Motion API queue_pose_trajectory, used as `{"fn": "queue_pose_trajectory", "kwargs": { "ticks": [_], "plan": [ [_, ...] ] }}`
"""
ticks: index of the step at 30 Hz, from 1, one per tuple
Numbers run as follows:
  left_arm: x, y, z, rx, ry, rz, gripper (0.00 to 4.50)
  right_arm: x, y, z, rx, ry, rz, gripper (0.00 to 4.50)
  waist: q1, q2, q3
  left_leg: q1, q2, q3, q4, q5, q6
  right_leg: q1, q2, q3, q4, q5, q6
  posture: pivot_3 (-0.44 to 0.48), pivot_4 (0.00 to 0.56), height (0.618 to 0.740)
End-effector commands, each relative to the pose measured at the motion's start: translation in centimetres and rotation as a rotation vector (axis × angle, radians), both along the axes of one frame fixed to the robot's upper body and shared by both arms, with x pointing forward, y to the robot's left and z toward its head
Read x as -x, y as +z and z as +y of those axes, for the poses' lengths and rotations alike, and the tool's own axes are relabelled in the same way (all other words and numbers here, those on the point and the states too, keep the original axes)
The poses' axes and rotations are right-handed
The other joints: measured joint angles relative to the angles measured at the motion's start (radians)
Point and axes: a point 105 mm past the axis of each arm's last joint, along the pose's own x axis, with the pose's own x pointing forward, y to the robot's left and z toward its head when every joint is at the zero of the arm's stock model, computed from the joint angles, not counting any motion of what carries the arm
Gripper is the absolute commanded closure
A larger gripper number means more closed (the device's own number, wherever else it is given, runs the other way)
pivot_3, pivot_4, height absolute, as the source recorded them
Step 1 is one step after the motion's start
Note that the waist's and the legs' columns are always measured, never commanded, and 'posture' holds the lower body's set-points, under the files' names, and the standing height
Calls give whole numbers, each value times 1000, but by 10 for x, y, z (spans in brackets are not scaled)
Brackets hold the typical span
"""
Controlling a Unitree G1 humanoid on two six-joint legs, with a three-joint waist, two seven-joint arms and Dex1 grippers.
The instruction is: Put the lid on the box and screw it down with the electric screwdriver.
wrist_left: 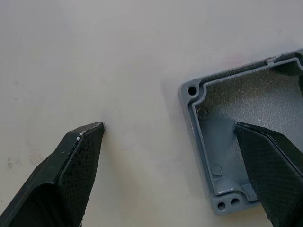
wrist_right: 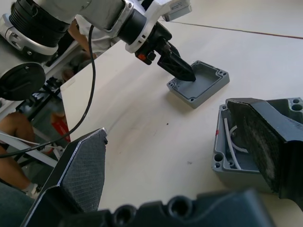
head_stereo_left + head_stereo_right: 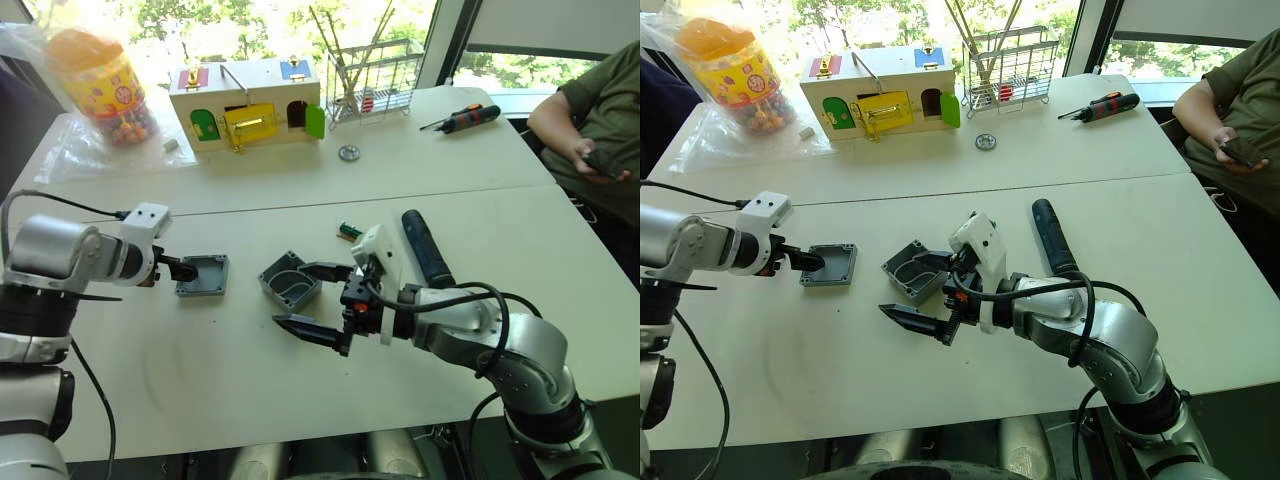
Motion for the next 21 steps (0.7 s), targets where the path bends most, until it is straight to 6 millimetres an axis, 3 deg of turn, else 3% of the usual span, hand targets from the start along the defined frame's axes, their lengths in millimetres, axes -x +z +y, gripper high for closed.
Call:
{"fn": "queue_pose_trajectory", "kwargs": {
  "ticks": [1, 7, 12, 17, 21],
  "plan": [
    [-1, -6, 3, -26, 8, 9, 1336, 3, 10, 3, -32, 9, -50, 0, 0, 0, 0, 0, 0, 0, 0, 0, 0, 0, 0, 0, 0, 0, 0, 0, 150, 740],
    [4, -10, 2, -7, 16, 13, 4465, 2, 8, 1, -24, -6, -43, 0, -1, 1, -2, 0, 0, 0, 0, 0, 0, 0, 0, 0, 1, 0, 0, 0, 150, 740],
    [7, -12, 4, 23, 47, -17, 4465, -2, 5, -3, -13, -15, -36, 0, -3, 1, -2, 0, 0, 0, -1, 0, 0, 0, 0, 0, 1, 0, 0, 0, 150, 740],
    [-13, 17, 2, 114, 68, -194, 4465, -14, 8, -12, -52, -55, -2, 0, 5, 1, -2, 0, 0, 0, 0, 1, -1, 0, 0, 0, 1, 0, 0, 0, 150, 740],
    [-37, 91, -9, 200, -17, -503, 4465, -34, 35, -21, -192, -106, 40, 0, 4, -3, 0, -1, 0, -1, 0, 1, -2, 0, 0, -1, 1, 0, 0, 0, 150, 740]
  ]
}}
